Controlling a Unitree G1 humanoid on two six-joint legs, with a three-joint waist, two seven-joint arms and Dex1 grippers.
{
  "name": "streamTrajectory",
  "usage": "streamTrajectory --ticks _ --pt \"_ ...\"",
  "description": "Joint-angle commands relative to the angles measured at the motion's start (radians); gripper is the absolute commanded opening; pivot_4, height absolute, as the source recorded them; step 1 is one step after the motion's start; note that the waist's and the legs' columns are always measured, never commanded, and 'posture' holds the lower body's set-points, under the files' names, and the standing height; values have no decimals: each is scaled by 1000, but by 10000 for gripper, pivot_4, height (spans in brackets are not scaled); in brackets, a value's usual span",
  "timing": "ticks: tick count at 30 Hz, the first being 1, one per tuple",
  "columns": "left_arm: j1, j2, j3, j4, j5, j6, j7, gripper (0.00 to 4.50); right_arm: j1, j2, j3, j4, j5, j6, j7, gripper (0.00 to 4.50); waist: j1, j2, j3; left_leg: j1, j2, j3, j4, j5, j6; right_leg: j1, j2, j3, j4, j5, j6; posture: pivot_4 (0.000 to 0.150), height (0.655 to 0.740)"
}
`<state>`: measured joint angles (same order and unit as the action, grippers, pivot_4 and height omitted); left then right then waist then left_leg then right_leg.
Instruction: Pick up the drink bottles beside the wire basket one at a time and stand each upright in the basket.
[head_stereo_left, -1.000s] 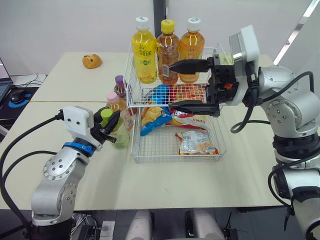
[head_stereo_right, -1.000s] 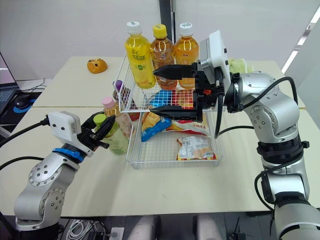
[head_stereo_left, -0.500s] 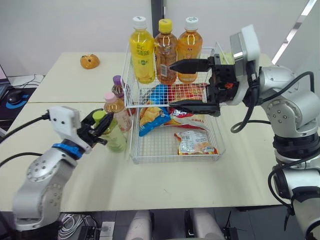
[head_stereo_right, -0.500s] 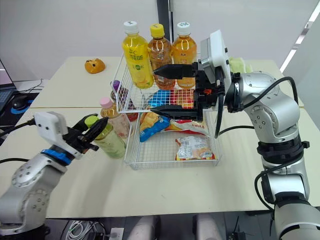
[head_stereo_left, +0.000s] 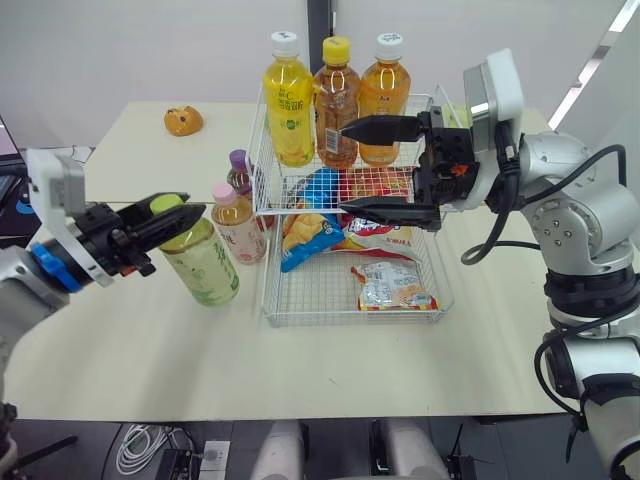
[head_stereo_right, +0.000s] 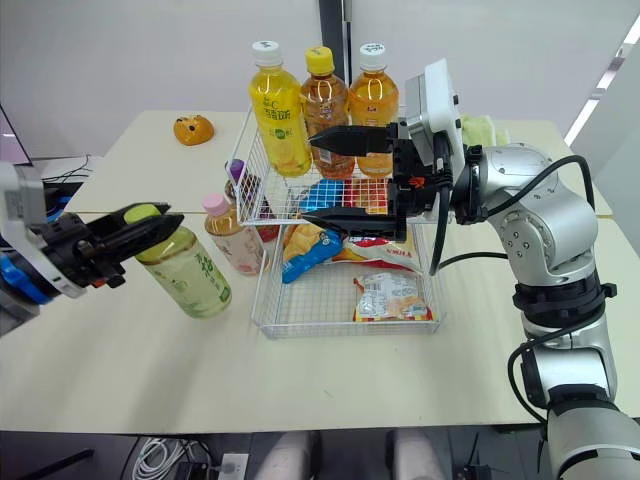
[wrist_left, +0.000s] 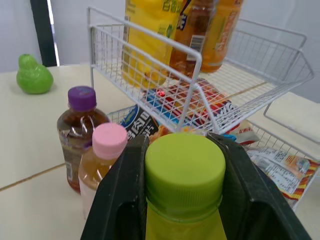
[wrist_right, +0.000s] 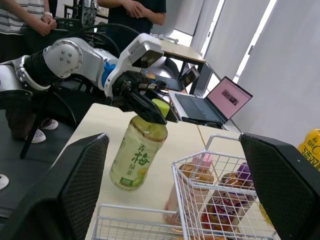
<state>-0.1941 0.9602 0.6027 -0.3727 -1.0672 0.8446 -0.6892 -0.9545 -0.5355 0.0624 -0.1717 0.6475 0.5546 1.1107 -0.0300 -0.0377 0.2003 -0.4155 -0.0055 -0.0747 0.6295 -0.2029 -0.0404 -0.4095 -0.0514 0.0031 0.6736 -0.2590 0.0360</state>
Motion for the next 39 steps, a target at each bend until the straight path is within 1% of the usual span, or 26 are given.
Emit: streamTrajectory --ticks 1,5,7,12,19,24,26,31,35,39 --pt "-48 82 64 11 -56 31 -43 13869 -3 -6 -22 -28 -4 -24 -2 45000 0 0 0 0 0 0 0 0 0 0 0 0 0 0 0 1500 7400" --pt "-125 171 90 60 -125 95 -62 13869 -3 -10 -25 -28 -8 -28 -5 45000 -1 0 1 -1 0 0 0 0 0 -1 0 -1 0 0 0 1500 7400" --pt "-197 246 103 112 -159 128 -87 13869 -6 -11 -29 -26 -6 -27 -7 45000 -1 -1 1 -1 0 0 0 0 0 -1 0 0 0 0 0 1500 7400" --pt "-310 339 84 189 -154 139 -129 13869 -10 -17 -43 -16 6 -16 -8 45000 -2 0 2 -1 0 1 -1 0 0 -1 0 0 0 0 0 1500 7400" --pt "-523 425 -6 325 -163 145 -164 13869 -8 -37 -56 -7 4 -12 -11 45000 -2 0 2 -1 -1 0 -1 0 0 -2 1 -1 0 -1 1 1500 7400" --pt "-675 466 -124 416 -102 109 -236 13869 -3 -51 -67 -6 3 -11 -24 45000 -2 0 2 -1 -1 1 -1 0 0 -2 1 -1 0 -1 2 1500 7400" --pt "-758 459 -181 451 -81 100 -255 13869 -3 -52 -69 -4 -5 -17 -31 45000 -2 0 2 -1 -1 1 -1 0 0 -2 2 -1 1 -3 4 1500 7400" --pt "-990 381 -321 525 -15 115 -293 13869 6 -62 -73 -13 -9 -17 -44 45000 0 0 2 -1 -2 1 0 0 0 -2 3 -1 1 -3 5 1500 7400" --pt "-1170 285 -417 600 52 136 -341 13869 22 -83 -85 -24 -17 -15 -61 45000 1 0 2 -2 -2 1 0 0 0 -2 3 -1 1 -3 5 1500 7400" --pt "-1262 182 -465 668 113 138 -386 13869 24 -85 -115 -40 15 23 -111 45000 -2 0 2 -2 -2 1 0 0 0 -2 3 -1 2 -3 5 1500 7400"
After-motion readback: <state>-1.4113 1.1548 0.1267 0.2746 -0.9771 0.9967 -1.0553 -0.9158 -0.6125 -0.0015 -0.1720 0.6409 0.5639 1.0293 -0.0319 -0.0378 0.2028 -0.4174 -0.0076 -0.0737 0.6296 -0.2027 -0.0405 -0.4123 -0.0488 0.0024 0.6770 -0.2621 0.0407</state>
